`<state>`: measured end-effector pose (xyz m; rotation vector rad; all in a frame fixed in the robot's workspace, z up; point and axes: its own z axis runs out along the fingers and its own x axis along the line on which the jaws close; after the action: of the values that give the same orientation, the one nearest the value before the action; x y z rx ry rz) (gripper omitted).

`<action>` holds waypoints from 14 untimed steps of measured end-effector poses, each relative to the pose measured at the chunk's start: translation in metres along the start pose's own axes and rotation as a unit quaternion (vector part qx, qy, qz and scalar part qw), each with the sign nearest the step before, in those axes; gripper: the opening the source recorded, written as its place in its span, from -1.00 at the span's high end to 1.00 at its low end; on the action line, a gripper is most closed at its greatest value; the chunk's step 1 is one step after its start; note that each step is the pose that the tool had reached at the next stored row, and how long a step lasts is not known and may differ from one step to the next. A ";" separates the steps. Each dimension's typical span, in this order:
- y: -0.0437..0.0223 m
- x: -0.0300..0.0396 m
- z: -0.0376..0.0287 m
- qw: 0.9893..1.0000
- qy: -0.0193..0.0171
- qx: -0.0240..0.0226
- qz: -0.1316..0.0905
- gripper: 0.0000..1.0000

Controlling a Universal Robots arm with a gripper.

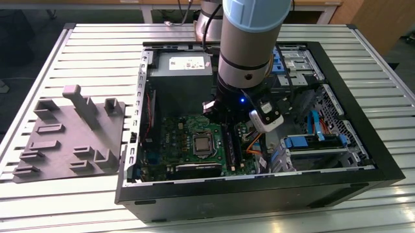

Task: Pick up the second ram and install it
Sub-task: 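Insert the second ram into the second slot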

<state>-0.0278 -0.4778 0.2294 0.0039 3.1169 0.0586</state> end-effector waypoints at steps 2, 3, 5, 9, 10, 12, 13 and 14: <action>0.0000 0.0000 0.0000 1.000 0.000 -0.001 0.000 0.76; 0.0000 0.0000 0.0000 1.000 0.000 -0.002 0.000 0.76; 0.0000 0.0000 0.0001 1.000 0.000 -0.002 0.000 0.76; 0.0000 0.0000 0.0006 1.000 0.000 -0.002 0.000 0.76; 0.0000 0.0000 0.0007 1.000 0.000 -0.002 0.000 0.76; 0.0000 -0.0008 0.0008 1.000 0.000 -0.002 0.000 0.76; 0.0000 -0.0009 0.0008 1.000 0.000 -0.002 0.000 0.76; -0.0001 -0.0009 0.0009 1.000 0.000 -0.002 0.000 0.76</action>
<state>-0.0269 -0.4778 0.2286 0.0039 3.1170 0.0653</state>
